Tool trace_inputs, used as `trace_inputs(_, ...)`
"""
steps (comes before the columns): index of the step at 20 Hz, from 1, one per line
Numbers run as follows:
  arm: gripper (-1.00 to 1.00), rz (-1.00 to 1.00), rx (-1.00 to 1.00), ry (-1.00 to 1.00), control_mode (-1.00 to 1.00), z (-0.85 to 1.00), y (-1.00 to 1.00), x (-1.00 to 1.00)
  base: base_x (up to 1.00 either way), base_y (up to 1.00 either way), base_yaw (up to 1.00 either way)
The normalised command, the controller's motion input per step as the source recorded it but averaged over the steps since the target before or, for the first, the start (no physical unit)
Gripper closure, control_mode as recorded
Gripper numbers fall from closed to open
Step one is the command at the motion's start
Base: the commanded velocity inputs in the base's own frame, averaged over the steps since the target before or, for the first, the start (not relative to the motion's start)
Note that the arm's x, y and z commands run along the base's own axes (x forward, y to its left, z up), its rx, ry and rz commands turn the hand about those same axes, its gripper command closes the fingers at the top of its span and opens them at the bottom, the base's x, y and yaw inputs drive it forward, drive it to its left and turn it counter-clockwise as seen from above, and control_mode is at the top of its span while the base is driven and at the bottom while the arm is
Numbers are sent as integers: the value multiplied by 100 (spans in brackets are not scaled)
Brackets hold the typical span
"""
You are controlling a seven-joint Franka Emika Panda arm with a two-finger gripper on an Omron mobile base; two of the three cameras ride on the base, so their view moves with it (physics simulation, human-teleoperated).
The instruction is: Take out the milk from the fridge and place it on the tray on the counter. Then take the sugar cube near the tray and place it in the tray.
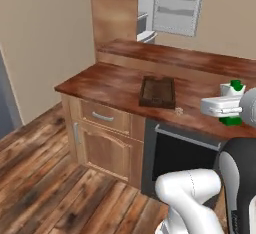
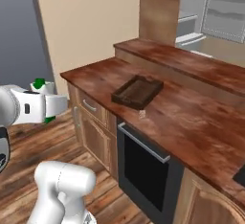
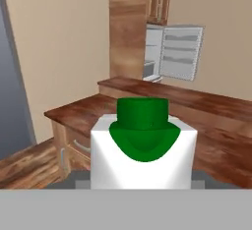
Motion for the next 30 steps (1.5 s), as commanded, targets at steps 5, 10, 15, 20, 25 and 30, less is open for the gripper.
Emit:
trace_inputs(5,100,0,0,0,100,0,0,0,46,84,-41)
trace_inputs(10,100,0,0,0,100,0,0,0,40,99,-43)
trace_inputs(15,100,0,0,0,100,0,0,0,53,56,-51)
trace_inputs(20,100,0,0,0,100,0,0,0,10,-12,-23)
trace_inputs(25,100,0,0,0,100,0,0,0,48,57,-20)
trace_inputs(30,100,0,0,0,100,0,0,0,63,50,-26)
